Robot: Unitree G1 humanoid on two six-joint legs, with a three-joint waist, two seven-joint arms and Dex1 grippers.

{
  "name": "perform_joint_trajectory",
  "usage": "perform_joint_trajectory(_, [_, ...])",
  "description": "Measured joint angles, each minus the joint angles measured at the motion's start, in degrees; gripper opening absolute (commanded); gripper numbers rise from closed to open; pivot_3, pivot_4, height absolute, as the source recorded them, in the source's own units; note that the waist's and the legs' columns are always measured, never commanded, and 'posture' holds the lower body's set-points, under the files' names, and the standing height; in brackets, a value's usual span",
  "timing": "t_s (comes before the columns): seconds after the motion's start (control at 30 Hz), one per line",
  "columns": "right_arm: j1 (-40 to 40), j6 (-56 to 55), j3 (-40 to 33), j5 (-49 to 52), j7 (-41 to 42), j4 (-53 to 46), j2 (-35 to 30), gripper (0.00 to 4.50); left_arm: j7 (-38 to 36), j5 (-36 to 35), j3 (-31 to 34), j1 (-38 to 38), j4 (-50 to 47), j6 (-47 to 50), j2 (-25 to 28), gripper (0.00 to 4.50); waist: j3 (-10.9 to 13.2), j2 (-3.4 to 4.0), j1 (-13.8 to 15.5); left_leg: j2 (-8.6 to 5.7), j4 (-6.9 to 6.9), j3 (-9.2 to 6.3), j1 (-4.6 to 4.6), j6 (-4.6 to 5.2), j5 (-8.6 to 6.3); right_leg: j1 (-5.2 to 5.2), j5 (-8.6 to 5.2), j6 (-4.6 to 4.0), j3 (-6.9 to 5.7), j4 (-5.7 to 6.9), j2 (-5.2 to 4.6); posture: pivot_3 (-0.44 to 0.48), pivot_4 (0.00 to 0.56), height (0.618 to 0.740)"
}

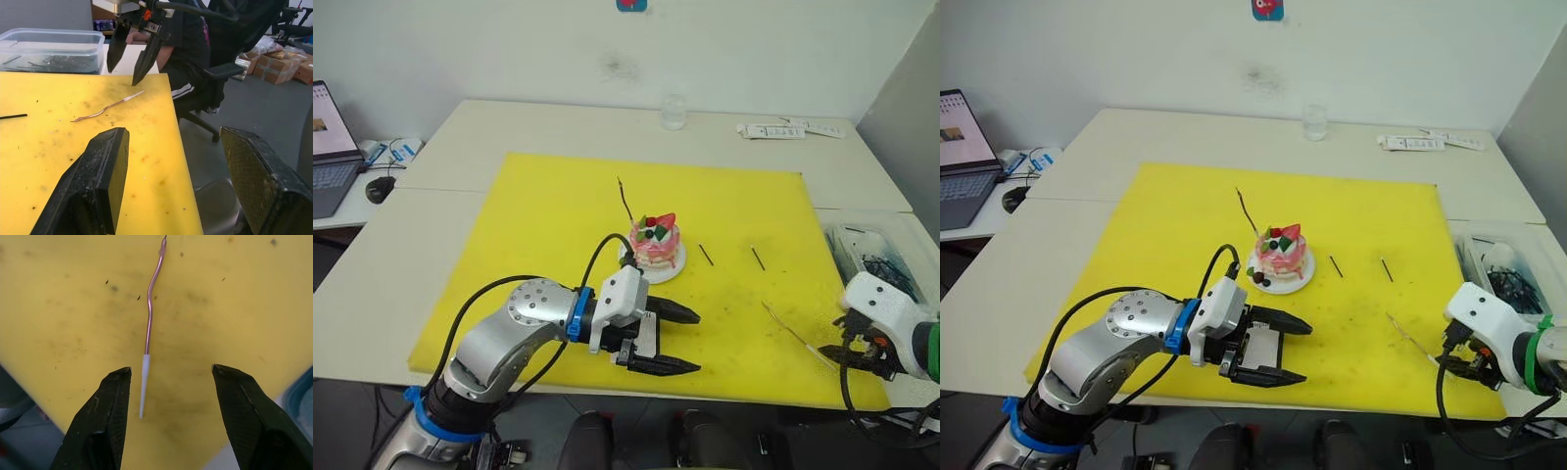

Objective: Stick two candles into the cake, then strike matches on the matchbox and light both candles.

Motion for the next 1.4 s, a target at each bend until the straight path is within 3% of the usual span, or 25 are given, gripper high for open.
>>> perform_joint_trajectory(0.13, [-1.4, -0.9, 5.9, -0.5, 1.6, 3.4, -4.5, 2.72, 1.3, 0.7, -0.1, 1.5, -1.0, -0.1, -0.3, 3.33, 0.0, -0.01, -0.1, 0.0, 0.01, 0.04, -0.03, 0.0, 0.0, -0.02, 0.0, 0.0, 0.03, -0.04, -0.02, 0.0, 0.15, 0.74])
perform_joint_trajectory(0.63, [-14.1, -7.5, 23.2, -3.2, 4.9, 12.8, -5.1, 2.72, 4.9, 2.1, -1.0, 4.0, -2.4, -1.1, -2.0, 3.33, 0.0, 0.02, -0.1, 0.03, 0.01, 0.09, 0.04, 0.0, 0.0, -0.03, 0.0, -0.01, 0.06, 0.04, -0.01, 0.0, 0.15, 0.74])
perform_joint_trajectory(1.33, [-19.2, -5.4, 27.0, -3.1, 4.4, 12.7, -2.9, 2.72, 5.1, 2.8, -1.8, 4.5, -2.6, -1.3, -2.5, 3.33, 0.0, 0.04, -0.1, 0.05, 0.02, 0.08, 0.06, 0.0, 0.0, -0.03, 0.0, -0.01, 0.05, 0.07, -0.02, 0.0, 0.15, 0.74])
perform_joint_trajectory(1.4, [-19.4, -5.4, 27.2, -3.2, 4.4, 12.7, -2.9, 2.35, 5.0, 2.9, -1.8, 4.5, -2.6, -1.3, -2.5, 3.33, 0.0, 0.04, -0.1, 0.04, 0.02, 0.08, 0.06, 0.0, 0.0, -0.03, 0.0, -0.01, 0.05, 0.07, -0.01, 0.0, 0.15, 0.74])
